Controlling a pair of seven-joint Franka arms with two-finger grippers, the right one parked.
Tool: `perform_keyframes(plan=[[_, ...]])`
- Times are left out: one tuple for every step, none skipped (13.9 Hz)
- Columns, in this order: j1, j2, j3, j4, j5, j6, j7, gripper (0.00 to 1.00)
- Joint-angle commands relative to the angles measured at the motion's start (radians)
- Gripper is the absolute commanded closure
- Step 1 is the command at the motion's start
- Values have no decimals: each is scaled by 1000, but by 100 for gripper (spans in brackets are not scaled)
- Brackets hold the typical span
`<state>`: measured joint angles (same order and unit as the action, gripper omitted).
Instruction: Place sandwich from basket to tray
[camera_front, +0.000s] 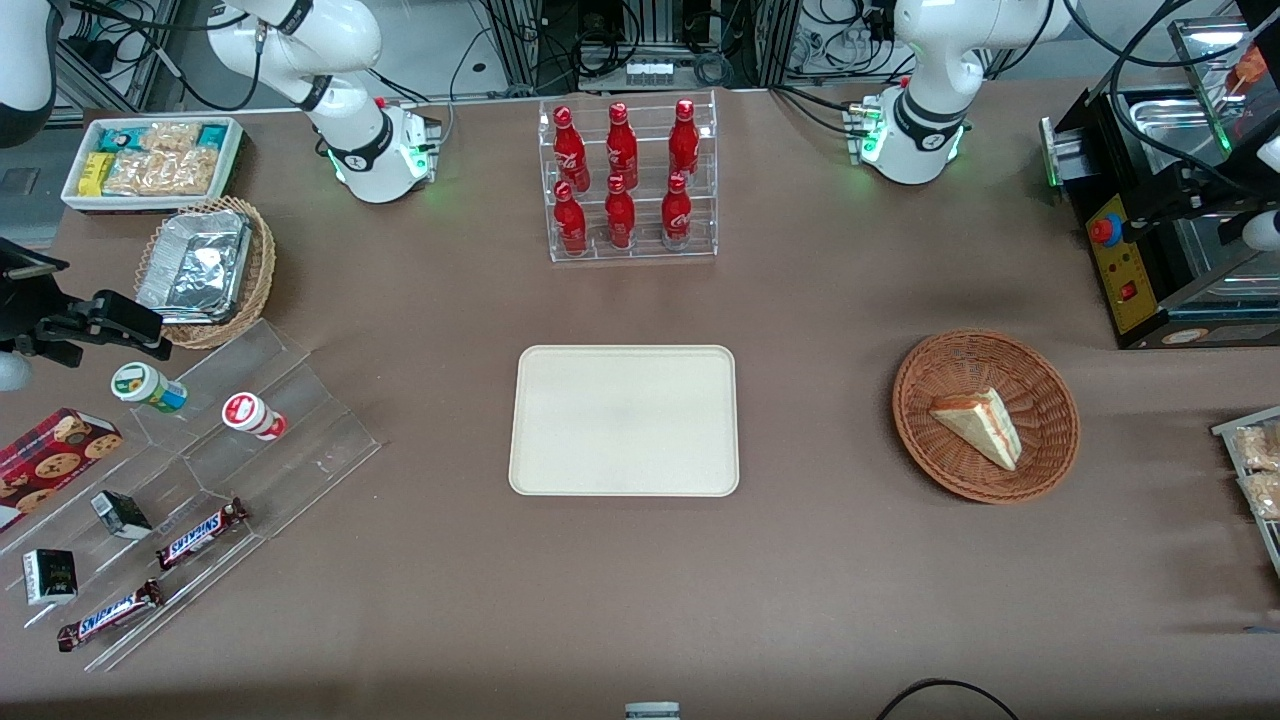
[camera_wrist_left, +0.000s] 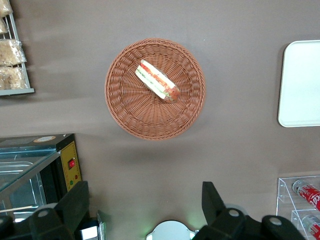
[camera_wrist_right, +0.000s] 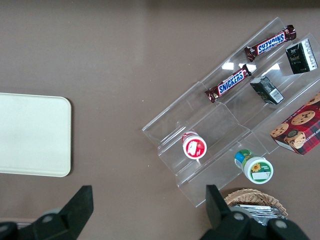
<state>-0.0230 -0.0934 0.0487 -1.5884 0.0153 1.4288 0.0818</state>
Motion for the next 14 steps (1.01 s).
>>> perform_keyframes(plan=[[6,17,0,31,-8,-31,-16,0],[6,21,0,34,-6,-31,-19,0],[8,24,2,33,-5,-31,-29,0],[8,27,3,25,3,-30,-33,0],[8,46,4,27,5,-30,-34,0],[12,63,5,30,3,-28,-37,0],[14,69,7,25,5,-28,-36,0],[15,78,8,21,6,-28,-36,0],[21,90,10,19,6,-24,-36,0],[37,102,10,21,-1,-16,-36,0],[38,118,10,21,2,-15,-36,0],[37,133,10,18,6,-14,-42,0],[37,138,10,1,6,-13,-63,0],[38,141,10,-21,6,4,-69,0]])
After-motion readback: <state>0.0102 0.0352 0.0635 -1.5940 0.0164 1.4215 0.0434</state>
